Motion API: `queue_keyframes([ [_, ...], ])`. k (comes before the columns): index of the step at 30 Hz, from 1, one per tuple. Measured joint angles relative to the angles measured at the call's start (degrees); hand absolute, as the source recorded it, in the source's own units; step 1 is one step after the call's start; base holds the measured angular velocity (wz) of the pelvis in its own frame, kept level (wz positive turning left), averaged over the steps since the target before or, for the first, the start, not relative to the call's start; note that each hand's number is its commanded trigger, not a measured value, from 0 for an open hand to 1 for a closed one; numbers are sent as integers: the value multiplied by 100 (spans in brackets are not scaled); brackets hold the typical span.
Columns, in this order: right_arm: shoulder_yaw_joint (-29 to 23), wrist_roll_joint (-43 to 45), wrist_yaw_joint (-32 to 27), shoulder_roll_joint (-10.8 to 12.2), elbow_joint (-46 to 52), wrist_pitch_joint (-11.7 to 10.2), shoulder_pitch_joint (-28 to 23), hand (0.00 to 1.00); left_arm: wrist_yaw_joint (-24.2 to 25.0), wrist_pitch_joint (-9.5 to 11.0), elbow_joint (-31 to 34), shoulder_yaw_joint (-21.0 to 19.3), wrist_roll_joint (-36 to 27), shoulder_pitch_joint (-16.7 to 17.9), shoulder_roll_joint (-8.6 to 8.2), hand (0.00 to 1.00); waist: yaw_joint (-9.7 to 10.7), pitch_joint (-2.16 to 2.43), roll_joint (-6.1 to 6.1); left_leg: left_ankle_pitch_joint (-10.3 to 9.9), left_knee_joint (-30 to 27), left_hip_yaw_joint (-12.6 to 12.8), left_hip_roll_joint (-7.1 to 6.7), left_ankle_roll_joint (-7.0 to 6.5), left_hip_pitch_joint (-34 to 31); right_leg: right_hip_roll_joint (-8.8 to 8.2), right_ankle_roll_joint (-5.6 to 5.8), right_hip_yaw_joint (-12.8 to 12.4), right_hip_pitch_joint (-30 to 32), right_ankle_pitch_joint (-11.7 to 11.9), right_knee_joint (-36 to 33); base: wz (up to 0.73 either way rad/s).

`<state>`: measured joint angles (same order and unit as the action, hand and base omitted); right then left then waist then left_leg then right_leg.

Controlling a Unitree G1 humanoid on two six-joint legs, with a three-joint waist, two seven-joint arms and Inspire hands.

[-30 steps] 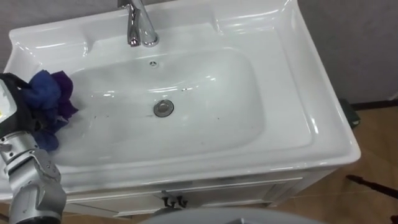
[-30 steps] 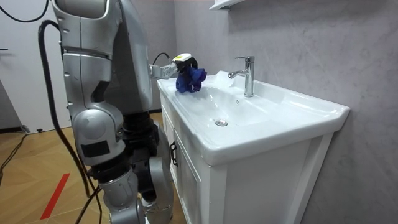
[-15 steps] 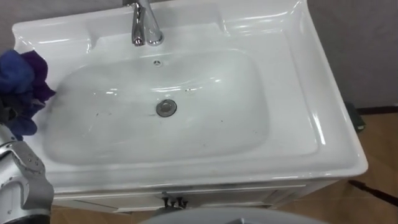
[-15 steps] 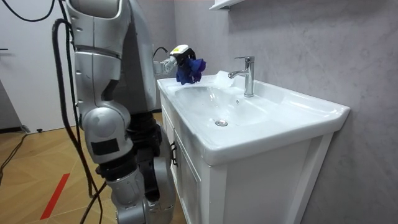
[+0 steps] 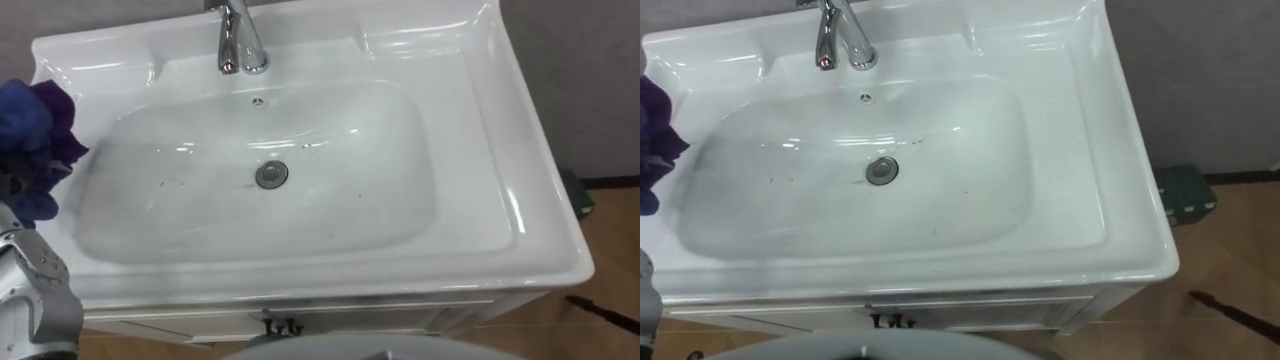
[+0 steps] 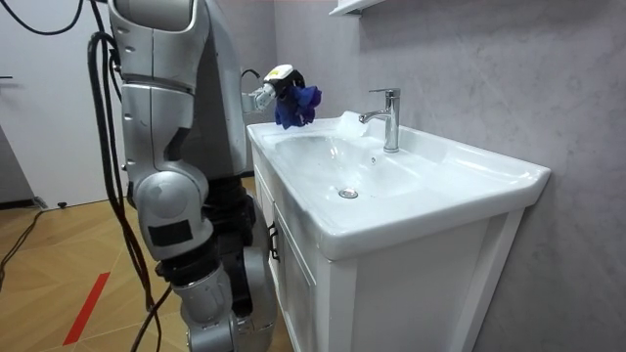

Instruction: Wipe basin

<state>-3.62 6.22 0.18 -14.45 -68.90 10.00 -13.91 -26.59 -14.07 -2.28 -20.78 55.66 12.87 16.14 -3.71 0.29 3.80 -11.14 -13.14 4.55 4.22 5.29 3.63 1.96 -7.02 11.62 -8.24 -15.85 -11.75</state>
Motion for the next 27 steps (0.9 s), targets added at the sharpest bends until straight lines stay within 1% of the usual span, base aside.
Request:
queue_keyframes([
  [4, 0, -42, -8, 0, -31, 0, 11, 0, 8, -13, -1, 8, -6, 79, -21, 100, 8, -2, -1, 0, 3, -5, -2, 0, -6, -1, 0, 7, 2, 0, 6, 0],
  [6, 1, -44, -23, 0, -92, 7, 62, 0, 26, -46, -4, 68, -173, 151, -54, 100, 16, 0, 6, 0, 3, -9, -4, 0, -6, -2, 0, 14, 2, 0, 3, 0],
  [7, 1, -43, -34, 0, -113, 9, 83, 0, 61, -61, -4, 83, -224, 197, -94, 100, 19, -9, -6, 0, 3, -8, -4, 0, -6, -2, 0, 7, 6, 0, 0, 0],
  [9, 2, -69, -45, 0, -111, 12, 100, 0, 115, -100, -12, 108, -293, 259, -160, 100, 22, -7, -6, 0, 3, -8, -4, 0, -8, -2, 1, 8, 8, 0, -1, 0],
  [13, 2, -126, -85, 0, -108, 18, 132, 0, 227, -128, -203, 198, -416, 322, -188, 100, 16, -12, -15, 0, -9, -8, -3, 0, -16, -2, 1, 10, 8, -1, -2, 0],
  [14, 4, -140, -86, 0, -106, 11, 133, 0, 239, -148, -275, 236, -431, 333, -193, 100, 17, -26, -52, 0, -21, -9, -3, 0, -29, -2, 1, 14, 12, -1, -1, 0],
  [16, 11, -135, -86, 0, -101, 13, 134, 0, 261, -178, -358, 318, -434, 341, -212, 100, 19, -23, -55, 0, -38, -16, -3, 0, -50, -4, 1, 24, 21, -1, 0, 0],
  [18, 8, -96, -87, 0, -70, 14, 126, 0, 264, -190, -444, 375, -419, 361, -262, 100, 27, -5, -71, 0, -40, -15, -4, 0, -72, -6, 2, 52, 36, -1, 0, 0],
  [23, -4, 195, -167, -5, 36, 15, 89, 0, 260, -203, -443, 374, -293, 412, -364, 100, 43, -1, -87, 0, -25, -13, -4, 0, -73, -8, 1, 63, 36, -1, 1, 0],
  [27, -5, 232, -198, -15, 108, 12, 59, 0, 237, -197, -441, 371, -108, 448, -380, 100, 23, 12, -99, 0, -27, 1, -3, 0, -68, -8, 1, 25, 38, -1, -7, 0],
])
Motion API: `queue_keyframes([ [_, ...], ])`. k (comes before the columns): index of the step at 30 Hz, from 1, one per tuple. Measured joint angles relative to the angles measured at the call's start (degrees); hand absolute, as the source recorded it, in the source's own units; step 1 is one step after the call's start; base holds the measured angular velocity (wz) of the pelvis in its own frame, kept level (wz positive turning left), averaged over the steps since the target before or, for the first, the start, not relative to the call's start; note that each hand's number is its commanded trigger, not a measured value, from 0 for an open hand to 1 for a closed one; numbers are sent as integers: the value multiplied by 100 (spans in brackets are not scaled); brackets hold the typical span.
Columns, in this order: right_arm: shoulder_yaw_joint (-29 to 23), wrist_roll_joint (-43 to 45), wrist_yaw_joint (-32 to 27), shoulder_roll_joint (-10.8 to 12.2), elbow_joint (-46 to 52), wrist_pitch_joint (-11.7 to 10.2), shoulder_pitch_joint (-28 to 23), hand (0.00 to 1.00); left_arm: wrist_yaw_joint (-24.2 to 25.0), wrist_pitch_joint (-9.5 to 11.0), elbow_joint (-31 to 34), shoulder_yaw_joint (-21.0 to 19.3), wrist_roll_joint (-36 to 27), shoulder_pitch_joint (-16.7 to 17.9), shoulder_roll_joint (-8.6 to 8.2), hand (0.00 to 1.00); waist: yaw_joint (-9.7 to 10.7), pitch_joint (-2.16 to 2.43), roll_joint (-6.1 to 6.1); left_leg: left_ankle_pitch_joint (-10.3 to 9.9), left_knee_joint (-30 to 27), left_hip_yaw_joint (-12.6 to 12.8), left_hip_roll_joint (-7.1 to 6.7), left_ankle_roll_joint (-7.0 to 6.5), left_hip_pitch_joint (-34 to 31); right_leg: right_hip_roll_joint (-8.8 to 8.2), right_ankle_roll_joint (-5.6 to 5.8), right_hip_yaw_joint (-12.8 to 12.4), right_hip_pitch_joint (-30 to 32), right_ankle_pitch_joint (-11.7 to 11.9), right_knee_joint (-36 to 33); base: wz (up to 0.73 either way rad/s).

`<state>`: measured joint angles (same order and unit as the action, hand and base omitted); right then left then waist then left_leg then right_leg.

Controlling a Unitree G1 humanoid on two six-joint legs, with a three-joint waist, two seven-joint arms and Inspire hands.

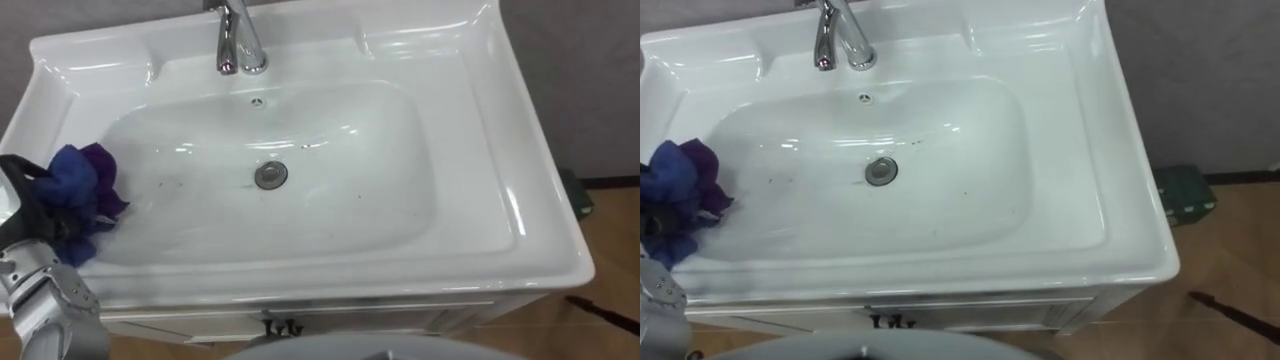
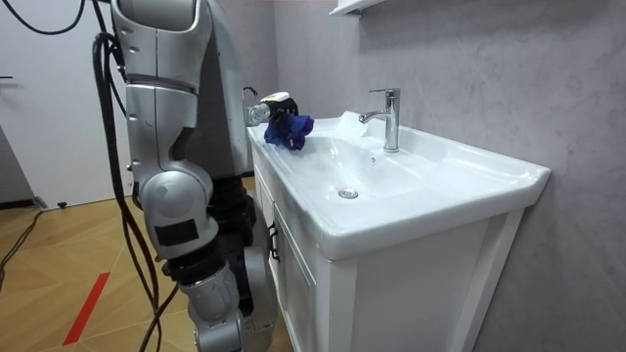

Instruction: Wipe basin

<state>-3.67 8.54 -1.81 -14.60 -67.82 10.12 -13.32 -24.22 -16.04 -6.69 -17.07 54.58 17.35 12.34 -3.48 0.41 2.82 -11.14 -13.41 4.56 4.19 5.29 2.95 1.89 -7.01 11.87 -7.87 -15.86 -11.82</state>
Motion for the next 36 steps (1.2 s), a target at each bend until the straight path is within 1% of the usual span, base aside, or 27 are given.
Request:
queue_keyframes([
  [4, -11, -71, -1, -26, 99, -2, -60, 0, -16, 0, -6, -14, 8, 3, 0, 100, -17, 6, -4, 0, 0, 2, 2, 0, 22, 0, 0, -14, 0, 0, -58, -1],
  [7, -53, -173, -9, -42, 96, 1, -76, 0, -22, 1, -27, -21, -13, 2, 0, 100, -33, 19, 9, 0, -1, 14, 5, 0, 46, -2, 1, -21, -2, -1, -49, -3],
  [8, -52, -219, -8, -41, 96, 9, -100, 0, -22, 1, -33, -26, -38, 2, 0, 100, -42, 30, 14, 0, -1, 16, 5, 0, 54, -2, 1, -29, -11, -1, -39, 0],
  [12, -135, -410, -6, -40, 92, 121, -187, 0, -23, 9, -24, -128, -111, 2, -4, 100, -98, 47, 48, -1, -5, 9, 4, 0, 64, 0, 1, -43, -26, -1, -29, 0],
  [16, -210, -442, -4, -39, 77, 122, -244, 0, -23, 17, -16, -376, -270, 0, -4, 100, -140, 32, 92, -1, -1, 1, 6, 0, 65, 3, 1, -40, -29, 0, -26, 0],
  [17, -225, -440, -4, -43, 58, 122, -247, 0, -32, 34, -16, -499, -268, 0, -2, 100, -152, 27, 103, -1, -3, -13, 5, 0, 63, 2, 1, -31, -32, 0, -26, 0],
  [19, -227, -419, -1, -43, 47, 123, -249, 0, -152, 30, -17, -754, -273, 0, 2, 100, -160, 22, 112, 0, -4, -12, 4, 0, 55, 2, 1, -25, -32, -1, -17, 0],
  [23, -227, -389, 3, -43, 49, 124, -252, 0, -293, 4, -20, -990, -271, 0, 5, 100, -184, 17, 118, 0, 1, -10, -2, 0, 49, 0, 1, -12, -32, -1, -7, 0],
  [25, -228, -370, 3, -43, 49, 124, -252, 0, -310, -4, -20, -1010, -269, 0, 6, 100, -188, 15, 115, 0, 4, -19, -5, 0, 48, 0, 1, 0, -38, -1, -1, 2],
  [32, -272, -369, 1, -45, 81, 122, -292, 0, -434, 2, -19, -1010, -270, 5, 7, 100, -314, 10, 112, 0, -3, -20, -5, 0, 33, -1, 1, 17, -42, -1, 9, 0],
  [36, -271, -369, 6, -44, 122, 125, -311, 0, -433, -4, -20, -1010, -270, 39, 6, 100, -317, 11, 102, 0, -15, -20, -5, 0, -5, -6, 3, 69, -29, -2, 15, 3],
])
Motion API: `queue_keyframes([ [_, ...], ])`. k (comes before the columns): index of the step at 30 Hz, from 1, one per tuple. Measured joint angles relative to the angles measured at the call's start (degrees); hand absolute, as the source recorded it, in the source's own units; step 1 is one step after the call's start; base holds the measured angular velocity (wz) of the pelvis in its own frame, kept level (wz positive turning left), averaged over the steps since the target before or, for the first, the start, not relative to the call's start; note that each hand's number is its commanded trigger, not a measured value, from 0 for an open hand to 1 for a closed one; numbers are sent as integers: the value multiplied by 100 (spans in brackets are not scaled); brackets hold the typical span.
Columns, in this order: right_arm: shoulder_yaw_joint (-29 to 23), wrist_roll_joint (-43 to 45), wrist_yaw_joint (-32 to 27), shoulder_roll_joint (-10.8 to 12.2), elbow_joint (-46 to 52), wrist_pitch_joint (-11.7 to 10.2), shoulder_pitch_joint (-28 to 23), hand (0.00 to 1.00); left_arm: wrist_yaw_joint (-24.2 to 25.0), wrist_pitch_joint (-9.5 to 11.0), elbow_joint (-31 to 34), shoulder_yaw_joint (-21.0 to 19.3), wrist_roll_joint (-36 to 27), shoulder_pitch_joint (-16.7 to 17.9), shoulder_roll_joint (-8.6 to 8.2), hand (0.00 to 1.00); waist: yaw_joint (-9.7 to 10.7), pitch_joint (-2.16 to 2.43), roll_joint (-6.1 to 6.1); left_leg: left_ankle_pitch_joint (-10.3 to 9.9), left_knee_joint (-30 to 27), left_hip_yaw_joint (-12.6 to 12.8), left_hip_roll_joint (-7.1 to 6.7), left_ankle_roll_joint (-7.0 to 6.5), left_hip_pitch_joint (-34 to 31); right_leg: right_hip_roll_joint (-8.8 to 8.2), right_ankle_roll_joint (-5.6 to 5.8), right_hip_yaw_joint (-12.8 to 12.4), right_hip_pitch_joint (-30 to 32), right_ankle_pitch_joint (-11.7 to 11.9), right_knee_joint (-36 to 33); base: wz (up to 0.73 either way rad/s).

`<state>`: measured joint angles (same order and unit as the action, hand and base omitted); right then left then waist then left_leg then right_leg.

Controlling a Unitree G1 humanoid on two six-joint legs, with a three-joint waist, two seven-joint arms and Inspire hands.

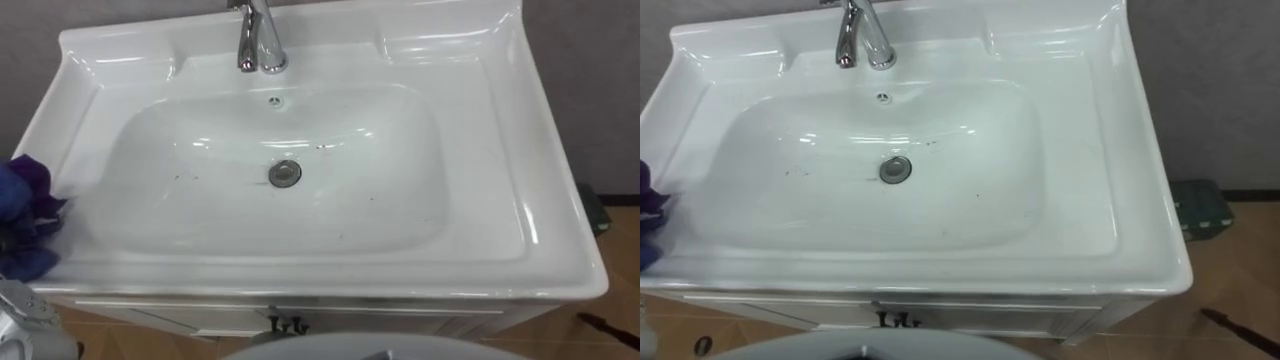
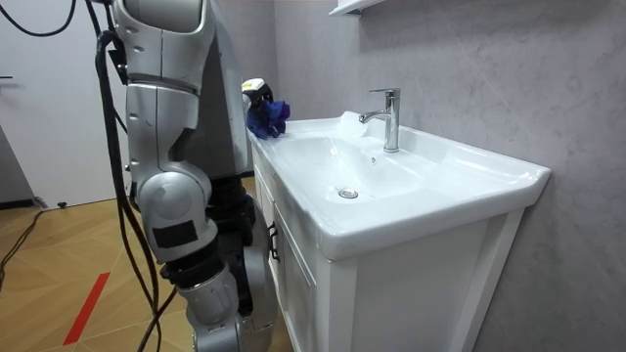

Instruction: Wipe basin

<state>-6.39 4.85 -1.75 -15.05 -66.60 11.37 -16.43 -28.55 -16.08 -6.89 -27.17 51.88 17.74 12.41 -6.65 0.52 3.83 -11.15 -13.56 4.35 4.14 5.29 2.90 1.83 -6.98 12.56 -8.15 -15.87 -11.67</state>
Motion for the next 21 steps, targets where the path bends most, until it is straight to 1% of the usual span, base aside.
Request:
queue_keyframes([
  [2, 4, 3, 6, 0, 18, 7, 0, 0, 5, -16, -3, 0, -5, 32, 0, 100, 0, 2, -7, 0, 1, 0, 0, 0, -13, 0, 1, 5, 10, -1, 2, 0],
  [5, 3, 9, 0, -2, 50, 75, 2, 0, -1, -71, -37, 23, -77, 131, 0, 100, 8, 7, -16, 0, 15, 9, -1, 0, -10, 1, 3, 4, 19, -2, 5, 0],
  [6, 3, 9, -2, -11, 60, 96, 4, 0, -4, -78, -151, 34, -235, 192, 0, 100, 17, 16, -29, 0, 12, 8, -2, 0, -11, -1, 4, 13, 16, -3, 5, 0],
  [8, 1, 9, -4, -14, 92, 124, 0, 0, -45, -91, -344, 33, -423, 188, 2, 100, 37, 12, -8, 0, 3, 8, -2, 0, -13, -1, 7, 12, 14, -4, 10, 0],
  [10, 2, 2, -7, -38, 159, 123, -37, 0, -169, -55, -438, 33, -517, 201, 2, 100, 31, 20, -8, 0, 5, -1, -8, 0, -4, -6, 10, -17, 8, -6, 7, 0],
  [11, 3, 24, -9, -66, 207, 123, -53, 0, -240, 7, -549, 33, -517, 202, 2, 100, 28, 24, 2, 0, 22, 0, -14, -1, 21, -9, 13, -31, 2, -8, -2, -4],
  [16, 7, 65, -11, -110, 261, 125, -51, 0, -367, 80, -726, 35, -515, 186, 1, 100, 30, 28, -1, 14, 90, 3, -24, -8, 88, -13, 15, -57, -20, -9, -7, -2],
  [17, 7, 61, -11, -110, 251, 131, -50, 0, -398, 108, -811, 37, -515, 182, 1, 62, 36, 32, -11, 35, 105, 4, -36, -15, 92, -23, 15, -50, -20, -9, -9, 0],
  [18, 7, 61, -11, -110, 238, 142, -48, 0, -467, 135, -892, 42, -514, 182, -2, 36, 48, 37, -20, 73, 152, 4, -56, -33, 108, -41, 16, -33, -20, -9, -8, 0],
  [19, 7, 57, -11, -110, 230, 155, -49, 0, -479, 144, -921, 42, -511, 182, -2, 0, 49, 41, -26, 96, 192, 4, -71, -43, 129, -52, 19, -34, -20, -11, -10, 0],
  [21, 6, 50, -17, -106, 224, 248, -49, 0, -577, 194, -1039, 41, -511, 182, -4, 0, 51, 44, -30, 134, 293, 17, -94, -61, 192, -72, 32, -42, -38, -18, -5, 0],
])
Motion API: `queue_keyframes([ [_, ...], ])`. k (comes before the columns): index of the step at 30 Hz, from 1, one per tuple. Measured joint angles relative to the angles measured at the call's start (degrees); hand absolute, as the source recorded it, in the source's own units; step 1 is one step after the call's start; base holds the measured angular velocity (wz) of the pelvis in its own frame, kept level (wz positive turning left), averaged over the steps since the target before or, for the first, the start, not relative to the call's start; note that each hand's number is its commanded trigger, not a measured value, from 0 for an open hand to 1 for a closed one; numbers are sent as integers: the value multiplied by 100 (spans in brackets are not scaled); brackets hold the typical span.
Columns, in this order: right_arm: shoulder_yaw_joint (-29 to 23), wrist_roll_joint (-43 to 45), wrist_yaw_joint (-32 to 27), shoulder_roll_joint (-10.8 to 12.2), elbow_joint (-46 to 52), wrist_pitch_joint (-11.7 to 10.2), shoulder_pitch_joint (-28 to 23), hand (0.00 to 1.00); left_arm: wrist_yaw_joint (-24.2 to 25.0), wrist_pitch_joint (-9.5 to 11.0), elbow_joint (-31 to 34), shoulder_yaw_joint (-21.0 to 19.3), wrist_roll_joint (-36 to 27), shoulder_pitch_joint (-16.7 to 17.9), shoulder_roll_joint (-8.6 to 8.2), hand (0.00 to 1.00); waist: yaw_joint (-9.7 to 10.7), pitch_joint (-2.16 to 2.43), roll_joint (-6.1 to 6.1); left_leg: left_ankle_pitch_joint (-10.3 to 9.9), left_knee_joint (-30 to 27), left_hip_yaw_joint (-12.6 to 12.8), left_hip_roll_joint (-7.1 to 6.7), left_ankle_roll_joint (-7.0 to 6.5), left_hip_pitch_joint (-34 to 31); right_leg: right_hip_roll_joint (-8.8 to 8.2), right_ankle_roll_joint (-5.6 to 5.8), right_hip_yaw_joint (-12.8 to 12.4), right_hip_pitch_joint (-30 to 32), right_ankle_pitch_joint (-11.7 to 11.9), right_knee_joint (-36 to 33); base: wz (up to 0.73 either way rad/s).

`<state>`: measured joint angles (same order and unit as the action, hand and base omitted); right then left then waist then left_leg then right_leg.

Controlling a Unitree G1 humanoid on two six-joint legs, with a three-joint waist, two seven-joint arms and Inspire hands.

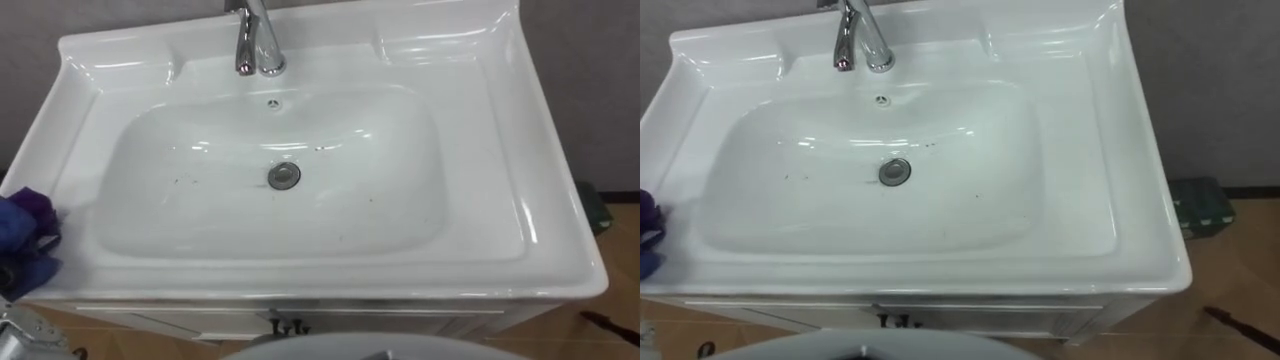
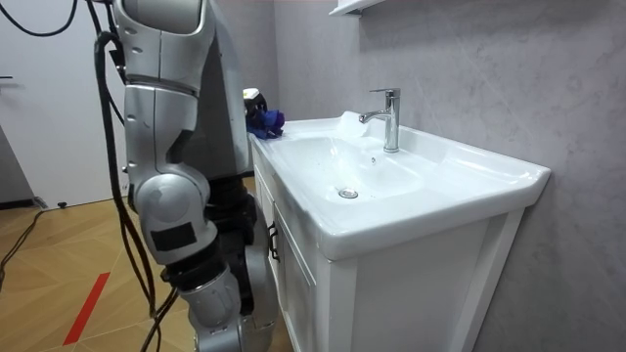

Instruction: Wipe basin

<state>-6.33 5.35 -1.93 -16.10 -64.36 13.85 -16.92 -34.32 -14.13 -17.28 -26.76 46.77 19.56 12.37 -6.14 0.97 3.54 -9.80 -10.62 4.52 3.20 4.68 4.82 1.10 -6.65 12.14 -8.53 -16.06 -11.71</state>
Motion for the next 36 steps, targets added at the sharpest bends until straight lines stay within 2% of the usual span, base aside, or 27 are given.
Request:
queue_keyframes([
  [4, -4, 22, -1, 1, 4, 6, 4, 0, -264, 69, -204, 9, -19, 5, -32, 0, -1, 5, -9, 22, 107, 2, -6, 17, 62, 1, 2, -41, 1, -1, -9, -1],
  [9, -2, 74, 19, 0, 27, 1, 58, 0, -557, 191, -444, 74, -47, 5, -43, 0, -2, 40, -52, 57, 127, -3, -9, 17, 95, 0, 3, -66, -13, -2, -1, -1],
  [11, -3, 150, 21, 0, 22, -1, 59, 0, -609, 214, -467, 74, -46, 5, -41, 0, 2, 55, -62, 59, 128, -7, -9, 17, 110, 0, 3, -66, -29, -2, 4, 0],
  [15, -4, 201, 19, 2, 10, 10, 34, 0, -667, 214, -494, 75, -170, 5, -53, 0, 19, 57, -60, 59, 133, -8, -12, 17, 152, -4, 3, -67, -64, -2, 1, 0],
  [21, -3, 202, 12, 3, 7, 90, 8, 0, -676, 213, -527, 103, -457, 6, -70, 0, 30, 63, -42, 59, 130, -17, -13, 17, 152, -6, 3, -43, -65, -2, -2, 0],
  [26, 1, 198, 12, 4, 12, 99, 20, 0, -607, 206, -444, 103, -454, 6, -75, 0, 47, 60, -38, 59, 126, -64, -17, 17, 138, -7, 3, -36, -66, -2, 0, 2],
  [30, -5, 201, 11, 3, 54, 45, 18, 0, -450, 92, -255, 103, -452, 34, -78, 0, 109, 53, -28, 59, 110, -109, -28, 17, 92, -15, 3, 6, -58, -2, 15, 6],
  [36, -3, 134, 3, 17, 33, 42, 80, 0, -293, 25, 111, 103, -502, -4, -116, 0, 109, 27, -20, 58, -28, -145, -61, 16, -19, -56, 25, 80, -36, -14, 6, 6],
])
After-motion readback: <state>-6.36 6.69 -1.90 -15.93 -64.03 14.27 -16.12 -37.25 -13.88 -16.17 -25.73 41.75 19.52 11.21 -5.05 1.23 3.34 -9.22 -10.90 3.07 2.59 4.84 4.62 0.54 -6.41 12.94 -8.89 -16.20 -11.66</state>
